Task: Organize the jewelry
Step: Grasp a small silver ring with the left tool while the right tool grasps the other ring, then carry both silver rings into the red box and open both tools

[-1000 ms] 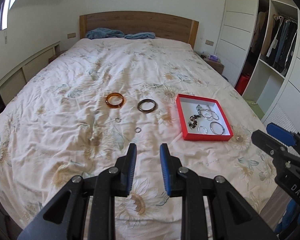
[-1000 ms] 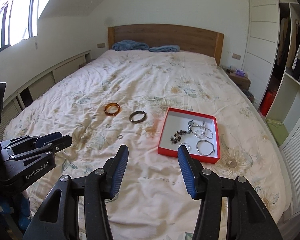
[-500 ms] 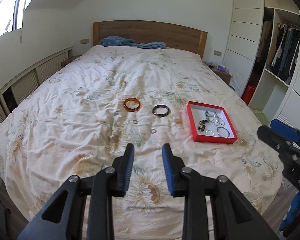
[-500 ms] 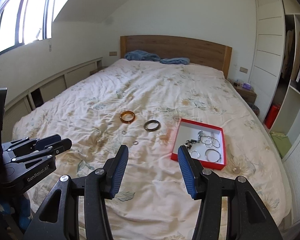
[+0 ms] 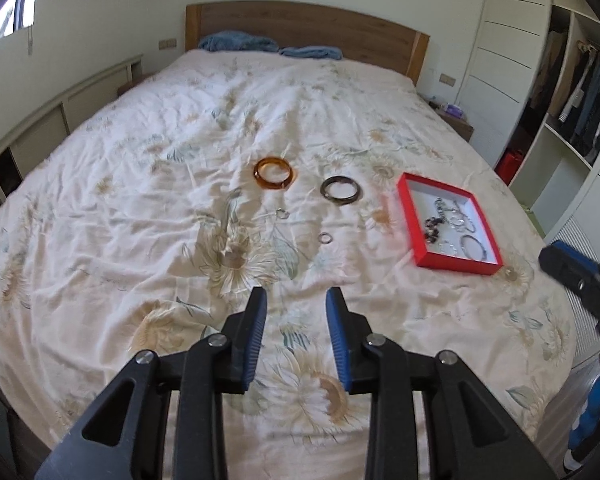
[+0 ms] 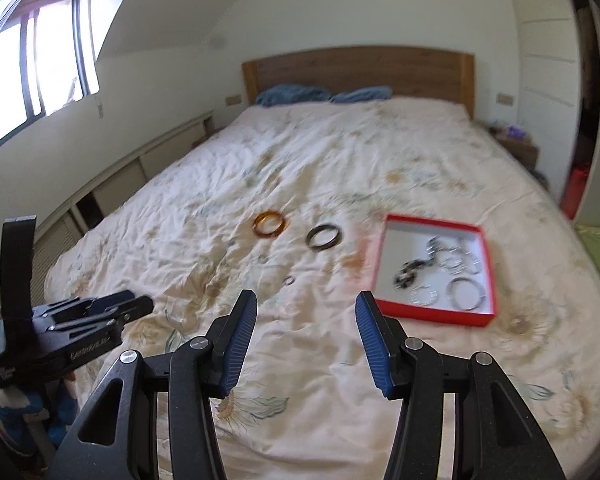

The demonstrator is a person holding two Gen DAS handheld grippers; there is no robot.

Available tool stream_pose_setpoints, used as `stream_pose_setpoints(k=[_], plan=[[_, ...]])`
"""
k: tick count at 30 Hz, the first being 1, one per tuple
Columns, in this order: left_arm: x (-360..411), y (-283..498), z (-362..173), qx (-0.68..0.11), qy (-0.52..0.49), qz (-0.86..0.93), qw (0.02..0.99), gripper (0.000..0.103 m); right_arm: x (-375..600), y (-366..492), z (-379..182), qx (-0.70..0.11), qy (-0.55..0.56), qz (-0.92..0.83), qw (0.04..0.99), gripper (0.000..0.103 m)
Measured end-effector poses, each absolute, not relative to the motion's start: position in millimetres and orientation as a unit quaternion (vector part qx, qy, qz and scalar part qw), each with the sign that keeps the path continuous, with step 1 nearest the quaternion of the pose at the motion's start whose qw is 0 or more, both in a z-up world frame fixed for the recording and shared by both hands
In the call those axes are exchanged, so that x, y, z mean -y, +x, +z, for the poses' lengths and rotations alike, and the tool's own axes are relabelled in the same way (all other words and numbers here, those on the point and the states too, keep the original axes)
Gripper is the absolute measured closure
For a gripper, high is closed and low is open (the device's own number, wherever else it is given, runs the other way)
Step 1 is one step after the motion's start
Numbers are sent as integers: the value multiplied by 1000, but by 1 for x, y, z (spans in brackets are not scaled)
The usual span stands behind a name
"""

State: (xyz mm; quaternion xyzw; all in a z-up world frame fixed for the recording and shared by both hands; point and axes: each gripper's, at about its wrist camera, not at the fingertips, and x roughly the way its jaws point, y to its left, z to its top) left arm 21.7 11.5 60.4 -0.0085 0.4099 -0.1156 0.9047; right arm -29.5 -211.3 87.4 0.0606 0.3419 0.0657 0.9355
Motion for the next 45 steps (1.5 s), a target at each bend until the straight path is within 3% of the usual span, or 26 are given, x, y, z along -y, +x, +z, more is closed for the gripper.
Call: stream_pose_setpoints(k=[13, 20, 31, 33, 34, 45], plan=[[-13, 156, -23, -467, -12, -128, 875, 74, 190, 133, -24, -447, 57, 174, 876, 73], [1, 220, -61, -486, -15, -154, 860, 74, 180, 196, -76, -479, 48, 214, 850, 74], [17, 263, -90, -492, -2, -159, 856, 74, 163, 222, -115, -495, 14, 242, 834, 74], [19, 266, -93, -492, 1, -156, 856, 74, 161, 221, -118, -493, 0, 240, 837, 79], [20, 267, -95, -492, 2, -155, 857, 74, 162, 221, -120, -492, 0, 239, 837, 82], [34, 278, -109, -491, 30, -139, 860, 75, 172, 221, -124, -485, 40, 246, 838, 82]])
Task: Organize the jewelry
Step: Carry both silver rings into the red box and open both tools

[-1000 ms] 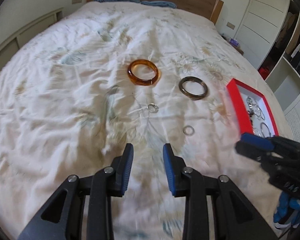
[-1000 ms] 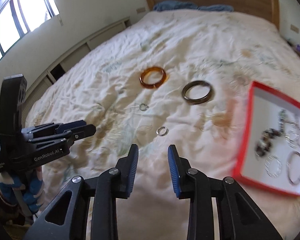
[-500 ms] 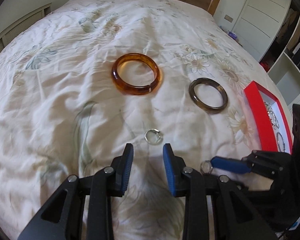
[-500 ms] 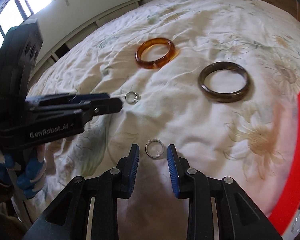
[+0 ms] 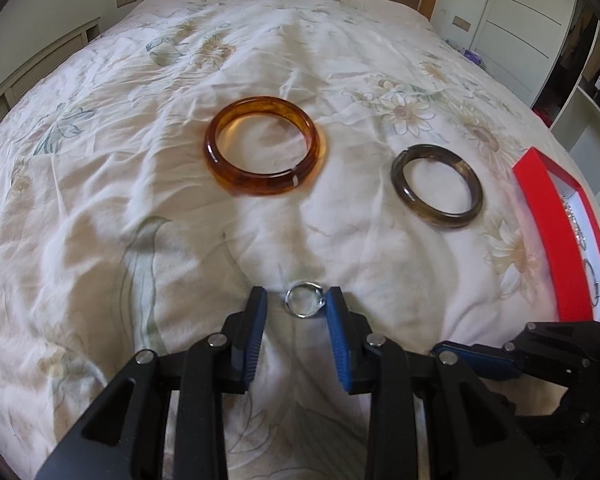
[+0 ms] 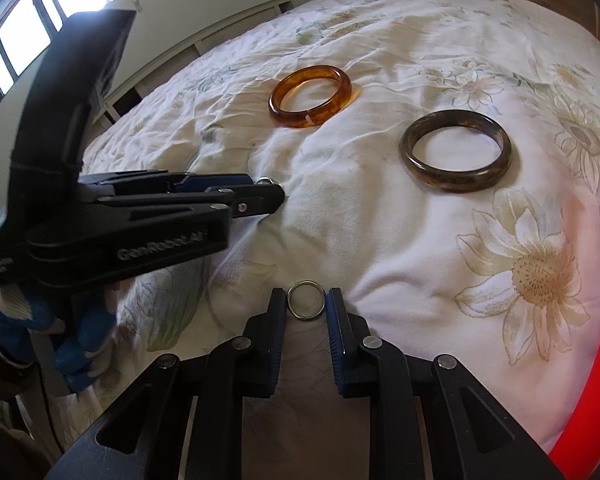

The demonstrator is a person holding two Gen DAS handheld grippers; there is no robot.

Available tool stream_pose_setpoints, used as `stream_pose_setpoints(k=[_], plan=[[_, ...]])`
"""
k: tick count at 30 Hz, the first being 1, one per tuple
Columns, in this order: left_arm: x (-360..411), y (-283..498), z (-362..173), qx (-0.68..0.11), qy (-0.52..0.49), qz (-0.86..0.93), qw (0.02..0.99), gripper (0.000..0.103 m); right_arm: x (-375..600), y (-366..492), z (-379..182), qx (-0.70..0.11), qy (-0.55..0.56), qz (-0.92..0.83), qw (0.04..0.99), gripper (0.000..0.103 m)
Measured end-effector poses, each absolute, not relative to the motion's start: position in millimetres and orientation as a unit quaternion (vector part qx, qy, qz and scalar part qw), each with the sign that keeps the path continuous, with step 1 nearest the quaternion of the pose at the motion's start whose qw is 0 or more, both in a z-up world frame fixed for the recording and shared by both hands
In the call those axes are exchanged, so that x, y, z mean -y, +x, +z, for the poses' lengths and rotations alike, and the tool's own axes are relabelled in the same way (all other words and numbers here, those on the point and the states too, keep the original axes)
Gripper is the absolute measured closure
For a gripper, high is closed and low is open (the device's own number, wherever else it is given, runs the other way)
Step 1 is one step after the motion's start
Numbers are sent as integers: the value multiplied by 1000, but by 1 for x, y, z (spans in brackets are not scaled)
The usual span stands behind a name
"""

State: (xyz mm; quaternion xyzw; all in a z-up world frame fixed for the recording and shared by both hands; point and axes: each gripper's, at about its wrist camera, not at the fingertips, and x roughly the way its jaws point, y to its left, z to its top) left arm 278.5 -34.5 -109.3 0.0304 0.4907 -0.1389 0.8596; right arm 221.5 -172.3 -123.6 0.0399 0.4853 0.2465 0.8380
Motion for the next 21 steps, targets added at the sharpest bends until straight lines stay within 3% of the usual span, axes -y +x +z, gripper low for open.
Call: stream_pose_setpoints(k=[4, 21], plan=[[34, 278, -109, -485, 34, -134, 863, 85, 173, 221, -121, -483, 50, 248, 838, 83], [48, 230, -41, -453, 15, -170, 875, 86, 217, 162, -52, -436, 74, 207, 873, 83]])
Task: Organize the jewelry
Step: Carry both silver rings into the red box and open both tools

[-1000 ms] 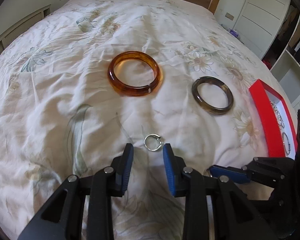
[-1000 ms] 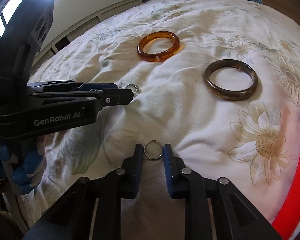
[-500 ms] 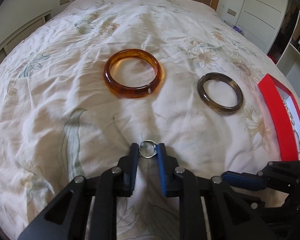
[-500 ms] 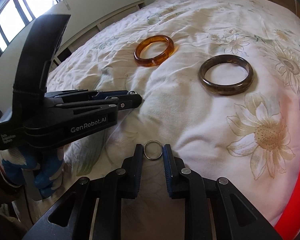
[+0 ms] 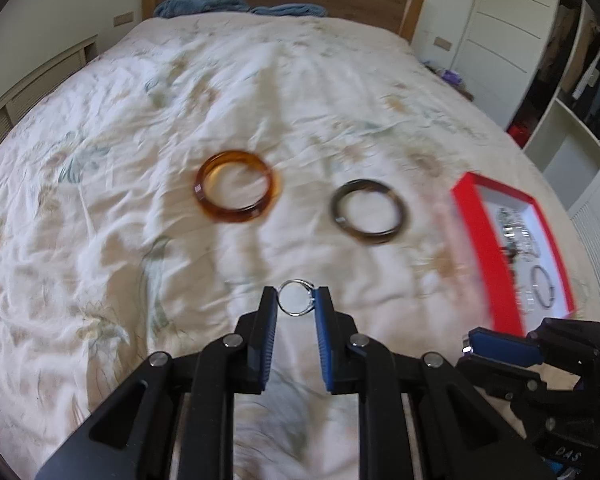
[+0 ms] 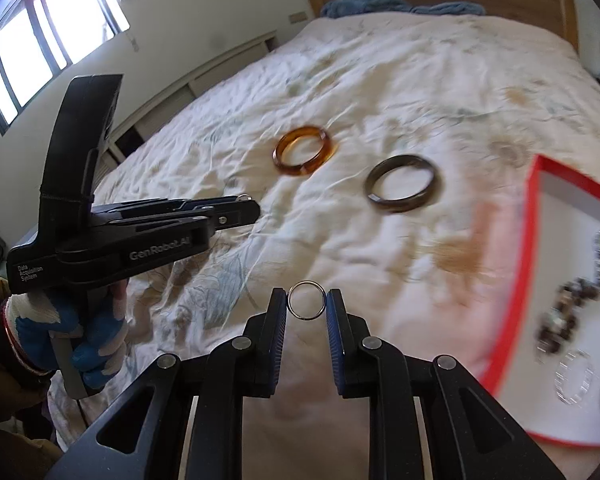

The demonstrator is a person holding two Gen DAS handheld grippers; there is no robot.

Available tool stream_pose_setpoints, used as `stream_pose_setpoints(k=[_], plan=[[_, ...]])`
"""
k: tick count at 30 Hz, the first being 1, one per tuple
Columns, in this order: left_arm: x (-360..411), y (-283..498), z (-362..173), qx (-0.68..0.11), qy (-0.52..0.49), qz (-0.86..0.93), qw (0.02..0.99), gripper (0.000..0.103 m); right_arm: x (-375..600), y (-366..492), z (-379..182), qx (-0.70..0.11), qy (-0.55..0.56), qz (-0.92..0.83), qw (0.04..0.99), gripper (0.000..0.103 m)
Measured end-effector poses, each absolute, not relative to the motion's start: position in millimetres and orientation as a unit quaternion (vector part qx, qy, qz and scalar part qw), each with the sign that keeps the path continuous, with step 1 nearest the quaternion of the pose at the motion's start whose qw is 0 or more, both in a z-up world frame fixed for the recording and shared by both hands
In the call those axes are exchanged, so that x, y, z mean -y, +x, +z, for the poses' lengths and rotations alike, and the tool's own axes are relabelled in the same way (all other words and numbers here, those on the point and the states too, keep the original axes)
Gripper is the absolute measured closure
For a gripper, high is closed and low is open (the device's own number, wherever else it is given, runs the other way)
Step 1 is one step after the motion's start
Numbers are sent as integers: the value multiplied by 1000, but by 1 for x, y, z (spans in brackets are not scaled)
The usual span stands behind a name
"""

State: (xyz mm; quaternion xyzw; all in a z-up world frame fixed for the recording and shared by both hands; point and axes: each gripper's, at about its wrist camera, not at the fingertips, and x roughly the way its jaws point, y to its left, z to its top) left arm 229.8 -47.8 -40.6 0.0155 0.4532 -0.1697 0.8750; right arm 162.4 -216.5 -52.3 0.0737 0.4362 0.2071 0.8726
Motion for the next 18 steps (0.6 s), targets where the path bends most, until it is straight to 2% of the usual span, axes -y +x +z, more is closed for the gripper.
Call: stream_pose_setpoints(k=[8, 18], plan=[[124, 199, -18, -446, 21, -247, 860, 86, 307, 121, -32, -418, 91, 124, 895, 83], [248, 182, -36, -465, 53, -342, 815, 86, 419, 108, -59, -448, 103, 28, 887, 83]])
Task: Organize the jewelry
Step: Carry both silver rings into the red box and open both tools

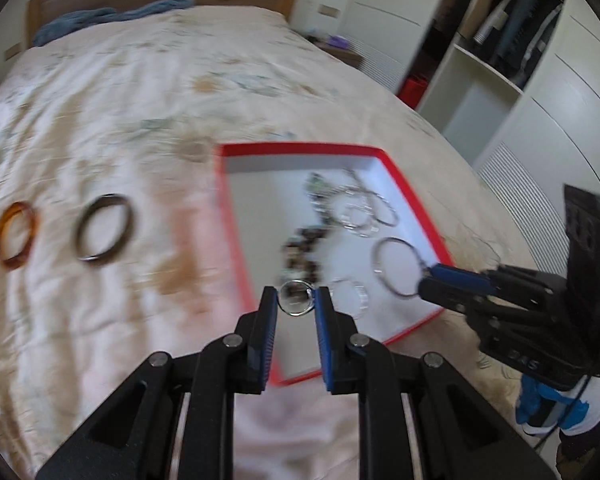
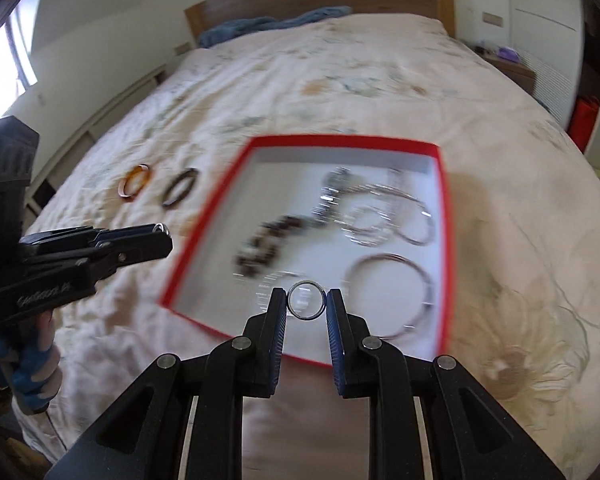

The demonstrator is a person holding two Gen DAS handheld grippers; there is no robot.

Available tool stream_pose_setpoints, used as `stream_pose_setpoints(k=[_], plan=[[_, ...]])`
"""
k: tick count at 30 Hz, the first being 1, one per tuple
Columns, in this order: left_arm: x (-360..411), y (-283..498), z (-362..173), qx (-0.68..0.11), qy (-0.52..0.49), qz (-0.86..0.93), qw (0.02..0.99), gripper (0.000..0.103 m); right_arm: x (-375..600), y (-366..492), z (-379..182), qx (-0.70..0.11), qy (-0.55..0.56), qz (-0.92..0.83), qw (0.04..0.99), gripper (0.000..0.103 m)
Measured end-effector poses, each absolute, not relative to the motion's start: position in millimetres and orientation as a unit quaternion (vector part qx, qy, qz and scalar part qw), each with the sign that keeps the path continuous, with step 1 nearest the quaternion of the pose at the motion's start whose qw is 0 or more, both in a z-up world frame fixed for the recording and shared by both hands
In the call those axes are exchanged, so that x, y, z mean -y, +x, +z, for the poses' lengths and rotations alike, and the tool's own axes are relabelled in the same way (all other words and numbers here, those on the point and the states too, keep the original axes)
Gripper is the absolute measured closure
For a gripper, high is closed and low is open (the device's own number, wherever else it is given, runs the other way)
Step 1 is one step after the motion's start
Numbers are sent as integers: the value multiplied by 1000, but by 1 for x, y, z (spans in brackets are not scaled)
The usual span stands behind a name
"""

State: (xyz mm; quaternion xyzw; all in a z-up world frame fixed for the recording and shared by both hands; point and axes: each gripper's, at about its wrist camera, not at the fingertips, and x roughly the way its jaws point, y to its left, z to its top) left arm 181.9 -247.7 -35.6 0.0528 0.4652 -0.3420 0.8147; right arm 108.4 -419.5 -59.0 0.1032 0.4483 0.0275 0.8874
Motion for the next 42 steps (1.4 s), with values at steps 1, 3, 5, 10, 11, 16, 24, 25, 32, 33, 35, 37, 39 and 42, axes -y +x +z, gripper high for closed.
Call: stream_pose_setpoints(k=[1, 3, 5, 10, 11, 16, 24, 25, 32, 33, 35, 37, 39, 42], plan=[[256, 181, -38, -467, 57, -347, 811, 86, 425, 111, -63, -452, 105, 26, 886, 83], [273, 180, -47, -472, 69, -355, 804, 86, 432, 116, -71, -457, 106, 26, 883, 83], [286, 180, -55, -480, 75, -361, 796, 86, 438, 119, -77, -461, 107, 28, 881, 83], [306, 183, -75, -494, 93, -367, 783, 86, 444, 131, -90, -469, 109, 32, 876, 83], [306, 184, -77, -496, 94, -366, 782, 85, 444, 131, -92, -470, 109, 32, 875, 83], [312, 188, -90, -505, 100, -366, 775, 85, 445, 136, -97, -474, 107, 31, 874, 82], [311, 189, -91, -506, 99, -370, 773, 84, 443, 137, -97, -477, 97, 23, 874, 82], [310, 189, -91, -507, 99, -369, 773, 84, 443, 137, -97, -477, 96, 21, 873, 82], [305, 190, -85, -507, 95, -363, 776, 84, 445, 134, -95, -478, 99, 13, 872, 80], [304, 189, -84, -506, 94, -363, 777, 84, 445, 134, -94, -479, 99, 11, 872, 79], [301, 190, -78, -503, 90, -363, 779, 84, 446, 133, -93, -478, 102, 9, 872, 78], [299, 190, -73, -501, 86, -362, 781, 84, 446, 132, -91, -478, 103, 6, 872, 77], [295, 189, -65, -497, 82, -359, 786, 84, 445, 129, -86, -475, 104, 4, 874, 77], [283, 188, -50, -488, 69, -351, 796, 84, 444, 121, -71, -466, 100, 0, 879, 77]])
